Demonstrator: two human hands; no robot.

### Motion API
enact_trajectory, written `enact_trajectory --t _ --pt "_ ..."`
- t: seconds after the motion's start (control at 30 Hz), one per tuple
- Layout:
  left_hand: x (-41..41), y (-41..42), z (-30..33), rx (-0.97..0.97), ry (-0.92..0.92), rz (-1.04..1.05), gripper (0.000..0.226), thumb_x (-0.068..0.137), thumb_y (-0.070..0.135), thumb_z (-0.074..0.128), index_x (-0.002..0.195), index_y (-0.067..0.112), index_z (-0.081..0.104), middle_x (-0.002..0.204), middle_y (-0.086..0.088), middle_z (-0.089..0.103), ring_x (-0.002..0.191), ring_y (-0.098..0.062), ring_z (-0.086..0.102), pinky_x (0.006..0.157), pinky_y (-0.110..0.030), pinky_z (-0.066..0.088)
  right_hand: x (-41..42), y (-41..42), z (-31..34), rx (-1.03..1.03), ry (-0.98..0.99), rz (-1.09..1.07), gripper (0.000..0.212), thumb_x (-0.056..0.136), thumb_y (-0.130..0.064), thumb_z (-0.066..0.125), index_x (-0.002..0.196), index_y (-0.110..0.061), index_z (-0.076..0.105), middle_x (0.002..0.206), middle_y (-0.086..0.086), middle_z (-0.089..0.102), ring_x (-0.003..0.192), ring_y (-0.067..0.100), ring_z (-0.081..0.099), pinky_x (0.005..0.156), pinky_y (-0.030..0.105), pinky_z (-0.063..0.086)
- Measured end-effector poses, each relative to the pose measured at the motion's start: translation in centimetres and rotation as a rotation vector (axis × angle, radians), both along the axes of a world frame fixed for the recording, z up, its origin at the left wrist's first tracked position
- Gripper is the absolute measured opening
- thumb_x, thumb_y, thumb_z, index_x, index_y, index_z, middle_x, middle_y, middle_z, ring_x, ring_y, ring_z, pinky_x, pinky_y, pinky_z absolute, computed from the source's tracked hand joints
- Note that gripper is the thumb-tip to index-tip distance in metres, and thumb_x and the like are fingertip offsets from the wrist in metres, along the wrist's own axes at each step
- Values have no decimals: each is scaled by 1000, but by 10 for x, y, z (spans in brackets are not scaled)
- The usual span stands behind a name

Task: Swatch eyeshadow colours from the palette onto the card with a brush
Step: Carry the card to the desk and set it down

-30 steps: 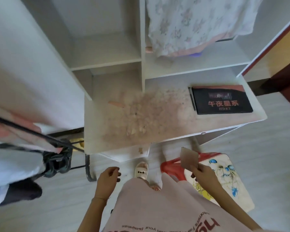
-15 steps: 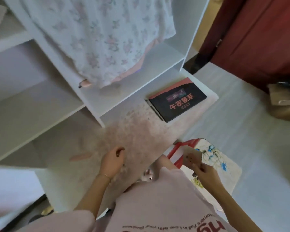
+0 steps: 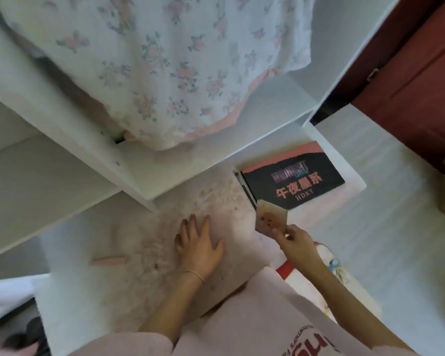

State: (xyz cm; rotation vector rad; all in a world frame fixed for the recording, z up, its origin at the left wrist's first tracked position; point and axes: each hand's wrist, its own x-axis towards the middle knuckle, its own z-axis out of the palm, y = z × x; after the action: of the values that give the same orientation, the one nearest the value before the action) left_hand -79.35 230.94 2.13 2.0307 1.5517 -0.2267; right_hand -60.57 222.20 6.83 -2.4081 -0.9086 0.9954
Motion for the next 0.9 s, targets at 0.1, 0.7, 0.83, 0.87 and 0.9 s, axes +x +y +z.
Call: enact_trajectory --t 0.1,0.7,0.83,0.87,0.9 --pt "15 7 -8 108 -58 238 64 86 50 45 142 27 23 153 -6 11 139 -23 1 110 -48 7 18 58 -3 51 32 217 18 91 -24 51 80 -11 57 77 1 54 64 6 49 54 17 37" --pt "47 18 -36 510 -21 552 53 78 50 41 118 19 58 133 -10 49 125 -33 42 102 -49 27 44 167 -39 209 264 993 73 85 -14 55 144 -35 16 107 -11 50 65 -10 49 58 1 39" --pt "45 16 -43 570 -29 536 58 78 53 36 122 22 55 137 -7 47 129 -28 38 105 -46 23 48 166 -53 322 389 950 68 83 -12 57 140 -31 28 101 -25 48 78 -17 54 62 -1 40" --pt "45 15 -44 570 -39 536 60 77 55 34 123 23 54 138 -5 45 130 -26 36 106 -44 21 50 165 -56 350 388 961 64 82 -11 58 137 -32 32 97 -24 48 75 -13 56 60 1 41" --pt "44 14 -45 569 -52 539 63 76 57 32 125 24 53 140 -3 43 131 -24 34 106 -42 19 53 163 -58 375 377 977 60 81 -12 58 133 -33 36 94 -20 49 72 -6 59 59 4 44"
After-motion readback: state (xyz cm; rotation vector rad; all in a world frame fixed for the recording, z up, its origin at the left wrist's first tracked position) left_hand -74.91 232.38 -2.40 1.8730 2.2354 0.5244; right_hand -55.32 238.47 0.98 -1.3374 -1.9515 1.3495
